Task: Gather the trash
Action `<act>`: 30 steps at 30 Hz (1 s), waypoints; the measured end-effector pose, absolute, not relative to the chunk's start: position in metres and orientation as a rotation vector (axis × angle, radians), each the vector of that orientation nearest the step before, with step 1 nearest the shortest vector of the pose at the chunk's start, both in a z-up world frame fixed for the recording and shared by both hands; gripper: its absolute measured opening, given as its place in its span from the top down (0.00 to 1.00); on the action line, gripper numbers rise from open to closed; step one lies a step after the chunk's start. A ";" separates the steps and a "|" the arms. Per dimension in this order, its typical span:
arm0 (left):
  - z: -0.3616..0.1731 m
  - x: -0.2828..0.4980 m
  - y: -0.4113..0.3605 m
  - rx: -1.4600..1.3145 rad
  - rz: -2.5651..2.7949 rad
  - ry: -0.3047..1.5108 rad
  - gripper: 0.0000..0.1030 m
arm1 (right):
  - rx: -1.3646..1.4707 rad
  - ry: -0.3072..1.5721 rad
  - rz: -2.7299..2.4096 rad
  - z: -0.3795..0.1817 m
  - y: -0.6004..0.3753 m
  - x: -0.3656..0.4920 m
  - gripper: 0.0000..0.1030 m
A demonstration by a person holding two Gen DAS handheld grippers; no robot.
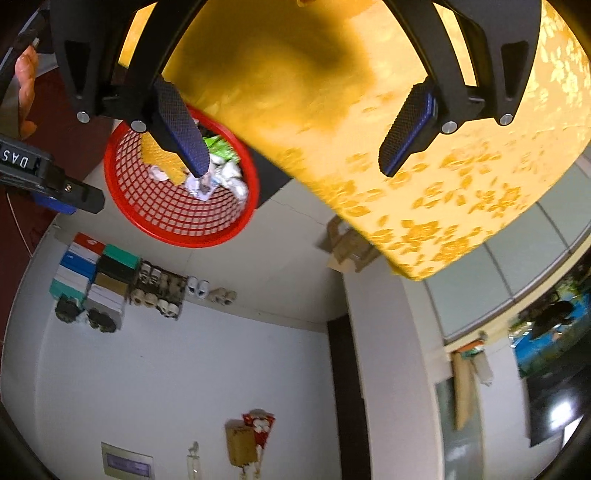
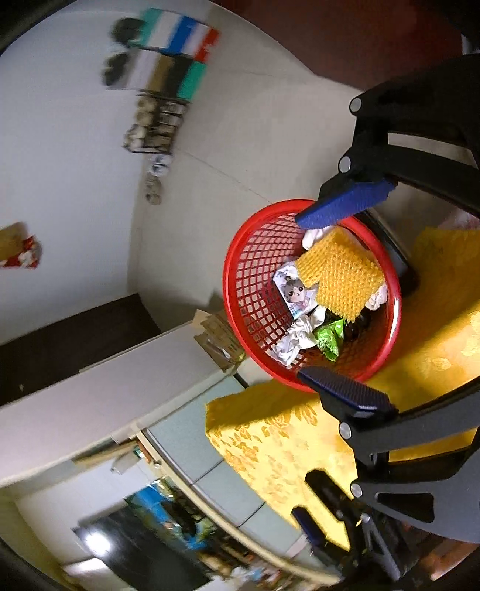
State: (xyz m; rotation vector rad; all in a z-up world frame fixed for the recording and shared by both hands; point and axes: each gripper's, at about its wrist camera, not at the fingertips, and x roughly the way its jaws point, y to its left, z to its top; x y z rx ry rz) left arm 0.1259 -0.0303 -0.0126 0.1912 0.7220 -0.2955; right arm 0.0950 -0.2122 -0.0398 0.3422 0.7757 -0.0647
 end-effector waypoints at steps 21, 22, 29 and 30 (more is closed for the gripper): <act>0.013 0.030 0.029 0.182 -0.135 0.604 0.07 | 0.123 0.708 -0.007 -0.008 -0.123 0.028 0.14; 0.013 0.027 0.031 0.180 -0.129 0.601 0.07 | 0.122 0.702 -0.009 -0.008 -0.121 0.024 0.14; 0.013 0.009 0.035 0.166 -0.112 0.584 0.07 | 0.101 0.615 -0.046 -0.005 -0.110 0.000 0.08; 0.014 0.007 0.035 0.167 -0.112 0.582 0.07 | 0.092 0.602 -0.057 -0.004 -0.108 -0.003 0.07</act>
